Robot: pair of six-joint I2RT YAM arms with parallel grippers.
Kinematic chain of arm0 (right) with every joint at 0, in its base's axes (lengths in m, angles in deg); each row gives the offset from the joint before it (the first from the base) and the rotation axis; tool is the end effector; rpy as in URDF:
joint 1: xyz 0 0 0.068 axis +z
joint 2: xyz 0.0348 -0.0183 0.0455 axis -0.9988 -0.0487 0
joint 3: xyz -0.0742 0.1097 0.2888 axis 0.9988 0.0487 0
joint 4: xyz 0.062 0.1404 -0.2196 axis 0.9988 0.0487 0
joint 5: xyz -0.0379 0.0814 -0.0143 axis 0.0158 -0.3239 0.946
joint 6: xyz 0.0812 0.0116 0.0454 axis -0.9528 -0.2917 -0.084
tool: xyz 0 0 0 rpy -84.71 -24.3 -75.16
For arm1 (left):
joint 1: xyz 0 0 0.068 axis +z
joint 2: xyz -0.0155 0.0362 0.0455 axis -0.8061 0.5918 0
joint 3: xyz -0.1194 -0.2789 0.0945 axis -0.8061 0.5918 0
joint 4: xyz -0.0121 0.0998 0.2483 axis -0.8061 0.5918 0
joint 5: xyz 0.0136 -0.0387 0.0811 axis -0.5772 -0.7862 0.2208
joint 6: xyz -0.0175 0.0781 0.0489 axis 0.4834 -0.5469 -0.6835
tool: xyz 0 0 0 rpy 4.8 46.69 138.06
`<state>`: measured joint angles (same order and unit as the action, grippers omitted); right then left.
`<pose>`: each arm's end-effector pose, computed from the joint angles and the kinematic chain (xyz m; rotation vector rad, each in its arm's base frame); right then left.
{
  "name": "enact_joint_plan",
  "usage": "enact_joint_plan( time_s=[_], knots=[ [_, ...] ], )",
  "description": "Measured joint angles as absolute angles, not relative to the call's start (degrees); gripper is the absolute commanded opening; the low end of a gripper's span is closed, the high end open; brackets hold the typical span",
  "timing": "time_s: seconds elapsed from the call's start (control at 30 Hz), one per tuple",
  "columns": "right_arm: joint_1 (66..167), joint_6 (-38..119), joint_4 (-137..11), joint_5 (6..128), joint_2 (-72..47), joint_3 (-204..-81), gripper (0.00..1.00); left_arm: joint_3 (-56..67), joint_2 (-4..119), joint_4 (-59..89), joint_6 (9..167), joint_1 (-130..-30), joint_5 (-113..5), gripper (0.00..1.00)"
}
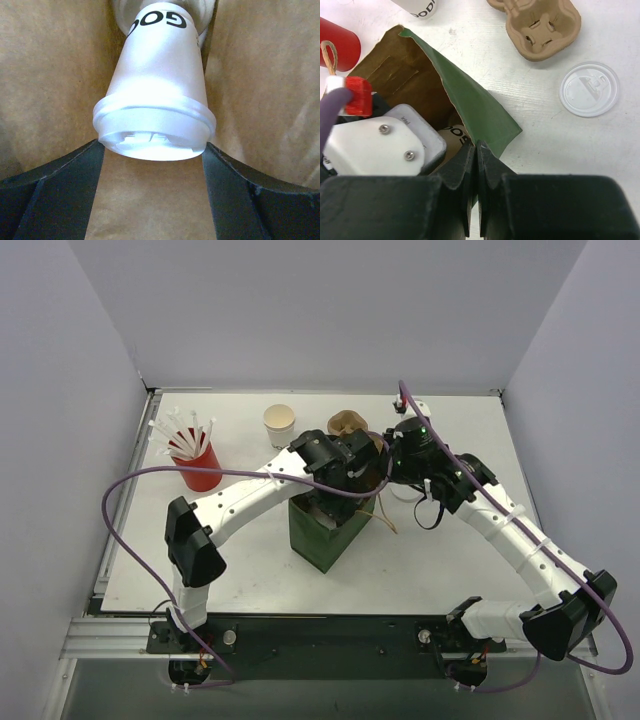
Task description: Pack the takeout coffee
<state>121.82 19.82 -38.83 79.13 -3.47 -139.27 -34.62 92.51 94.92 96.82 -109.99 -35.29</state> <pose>0.2671 0.1768 0.4053 -0.0799 2.0471 0.6185 0.2434 -0.3375 0.3222 0.8537 2.7027 -0.0219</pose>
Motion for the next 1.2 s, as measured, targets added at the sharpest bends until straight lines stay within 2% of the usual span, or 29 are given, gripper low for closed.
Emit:
enact_joint_plan(
  time_s=[1.0,1.2],
  knots=[
    [121.95,21.22,-31.99,85.54,-3.27,-142.39,0.00,-57.35,85.59,95.31,100.65,-110.29,-32.23,0.29],
    [120.68,21.46,-30.04,86.91,-3.27,-143.35,0.00,-58.47,83.92,95.35,101.68,-110.29,-32.21,0.29]
  ],
)
